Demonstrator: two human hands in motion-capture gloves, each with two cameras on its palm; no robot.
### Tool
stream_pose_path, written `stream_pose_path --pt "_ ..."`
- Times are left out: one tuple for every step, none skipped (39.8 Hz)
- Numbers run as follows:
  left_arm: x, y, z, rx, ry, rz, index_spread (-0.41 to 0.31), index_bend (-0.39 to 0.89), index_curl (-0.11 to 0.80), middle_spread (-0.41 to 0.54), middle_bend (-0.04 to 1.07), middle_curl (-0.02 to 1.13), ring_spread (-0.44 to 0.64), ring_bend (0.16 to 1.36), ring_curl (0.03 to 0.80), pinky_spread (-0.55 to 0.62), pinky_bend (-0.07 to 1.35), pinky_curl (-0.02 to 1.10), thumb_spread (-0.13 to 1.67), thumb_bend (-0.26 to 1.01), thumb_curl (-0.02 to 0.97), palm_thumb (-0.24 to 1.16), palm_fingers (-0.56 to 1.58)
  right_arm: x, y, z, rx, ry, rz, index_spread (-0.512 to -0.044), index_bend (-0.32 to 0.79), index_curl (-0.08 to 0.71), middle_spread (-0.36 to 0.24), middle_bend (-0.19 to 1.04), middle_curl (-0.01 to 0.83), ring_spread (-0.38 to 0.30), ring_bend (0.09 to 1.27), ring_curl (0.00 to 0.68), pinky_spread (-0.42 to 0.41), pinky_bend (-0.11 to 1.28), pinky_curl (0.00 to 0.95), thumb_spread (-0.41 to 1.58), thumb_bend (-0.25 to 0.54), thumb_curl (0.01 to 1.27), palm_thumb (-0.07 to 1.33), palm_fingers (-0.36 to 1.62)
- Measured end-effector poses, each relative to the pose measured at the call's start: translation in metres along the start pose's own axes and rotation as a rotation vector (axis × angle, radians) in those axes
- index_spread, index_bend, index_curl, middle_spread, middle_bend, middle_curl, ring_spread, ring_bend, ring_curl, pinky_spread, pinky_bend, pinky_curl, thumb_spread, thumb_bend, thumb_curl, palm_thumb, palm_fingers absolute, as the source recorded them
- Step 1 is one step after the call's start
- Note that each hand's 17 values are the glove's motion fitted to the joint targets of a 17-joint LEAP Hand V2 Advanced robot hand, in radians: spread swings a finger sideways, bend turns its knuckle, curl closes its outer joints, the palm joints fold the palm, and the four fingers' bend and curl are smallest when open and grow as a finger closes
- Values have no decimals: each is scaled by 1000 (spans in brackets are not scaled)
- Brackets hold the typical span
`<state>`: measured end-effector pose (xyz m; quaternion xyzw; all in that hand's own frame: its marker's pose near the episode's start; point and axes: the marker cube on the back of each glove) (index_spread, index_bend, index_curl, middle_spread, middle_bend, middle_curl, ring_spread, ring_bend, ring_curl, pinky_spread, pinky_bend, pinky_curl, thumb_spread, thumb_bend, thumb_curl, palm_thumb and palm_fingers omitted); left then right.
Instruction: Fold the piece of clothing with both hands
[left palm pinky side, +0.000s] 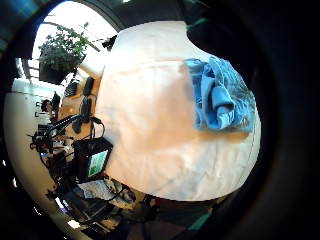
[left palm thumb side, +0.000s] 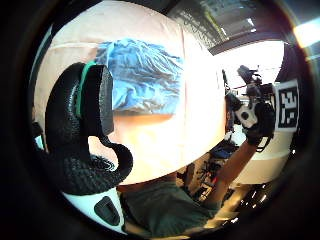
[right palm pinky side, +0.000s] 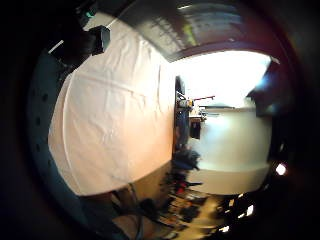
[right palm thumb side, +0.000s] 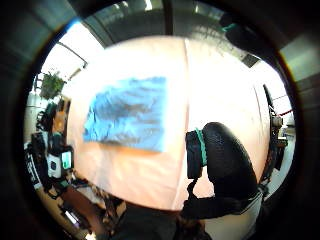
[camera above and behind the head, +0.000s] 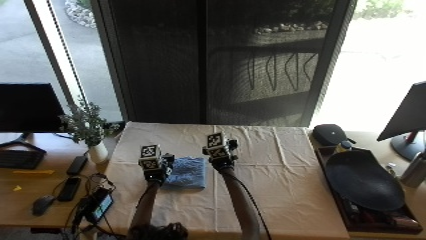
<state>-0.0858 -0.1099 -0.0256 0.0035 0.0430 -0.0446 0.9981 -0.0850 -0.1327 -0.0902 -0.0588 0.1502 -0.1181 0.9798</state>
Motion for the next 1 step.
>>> stream_pose_path --pt "3 1 1 -9 0 5 -146 107 247 -43 219 406 155 562 305 219 570 300 1479 67 272 367 385 9 4 -8 137 5 69 -368 147 213 -120 184 344 -37 428 342 74 679 339 1253 -16 445 627 438"
